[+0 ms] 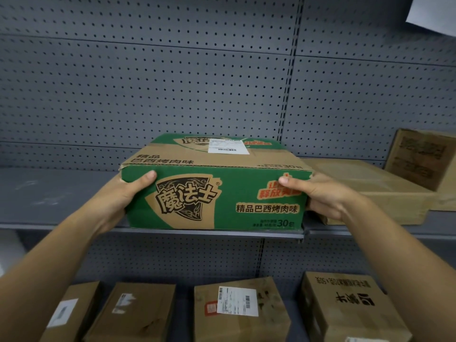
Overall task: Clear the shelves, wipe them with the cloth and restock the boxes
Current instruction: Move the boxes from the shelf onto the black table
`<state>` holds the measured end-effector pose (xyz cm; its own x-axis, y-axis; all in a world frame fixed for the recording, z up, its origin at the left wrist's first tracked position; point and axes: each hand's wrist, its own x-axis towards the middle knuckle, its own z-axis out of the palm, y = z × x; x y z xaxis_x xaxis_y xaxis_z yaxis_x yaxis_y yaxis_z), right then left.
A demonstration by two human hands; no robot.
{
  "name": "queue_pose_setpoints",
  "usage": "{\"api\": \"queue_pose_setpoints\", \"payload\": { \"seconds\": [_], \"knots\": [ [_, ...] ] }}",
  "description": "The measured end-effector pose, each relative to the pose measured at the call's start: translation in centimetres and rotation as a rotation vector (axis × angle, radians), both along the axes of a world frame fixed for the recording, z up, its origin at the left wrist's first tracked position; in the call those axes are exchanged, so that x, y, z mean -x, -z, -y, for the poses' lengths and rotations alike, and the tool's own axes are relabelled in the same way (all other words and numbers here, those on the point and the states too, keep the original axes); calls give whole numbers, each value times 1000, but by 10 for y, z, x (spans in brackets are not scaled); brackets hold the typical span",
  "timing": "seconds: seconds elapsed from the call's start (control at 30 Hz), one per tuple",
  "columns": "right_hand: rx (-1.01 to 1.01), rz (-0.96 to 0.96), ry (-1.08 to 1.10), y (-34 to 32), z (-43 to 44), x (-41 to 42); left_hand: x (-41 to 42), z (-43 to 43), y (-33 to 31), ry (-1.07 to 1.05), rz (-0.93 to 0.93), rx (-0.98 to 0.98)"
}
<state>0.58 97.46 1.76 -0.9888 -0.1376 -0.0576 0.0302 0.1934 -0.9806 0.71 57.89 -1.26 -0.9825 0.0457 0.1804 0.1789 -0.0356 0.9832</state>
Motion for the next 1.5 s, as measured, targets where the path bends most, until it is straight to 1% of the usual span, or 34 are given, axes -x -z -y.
{"api": "queue_pose_setpoints", "payload": {
  "seconds": [0.13, 0.27, 0.53, 0.83, 1.03, 1.23, 1.33, 1.5],
  "knots": [
    [61, -20, 34, 7, 3, -2, 2, -1, 2, -30, -23, -15],
    [100, -90, 20, 4, 4, -7, -2, -2, 1, -51, -59, -23],
    [94, -265, -19, -15, -3, -26, -21, -3, -20, -75, -211, -47],
    [106, -435, -34, -42, -15, -58, -48, -14, -52, -53, -349, -63],
    [83, -512, 8, -54, -20, -91, -60, -15, -62, 29, -427, -39],
    [63, -568, 46, -60, -25, -128, -69, -19, -75, 208, -497, 56],
    [41, -576, 59, -58, -23, -146, -69, -17, -76, 265, -510, 25],
    [59, -597, 129, -52, -19, -169, -70, -20, -75, 316, -510, -21]
  ]
}}
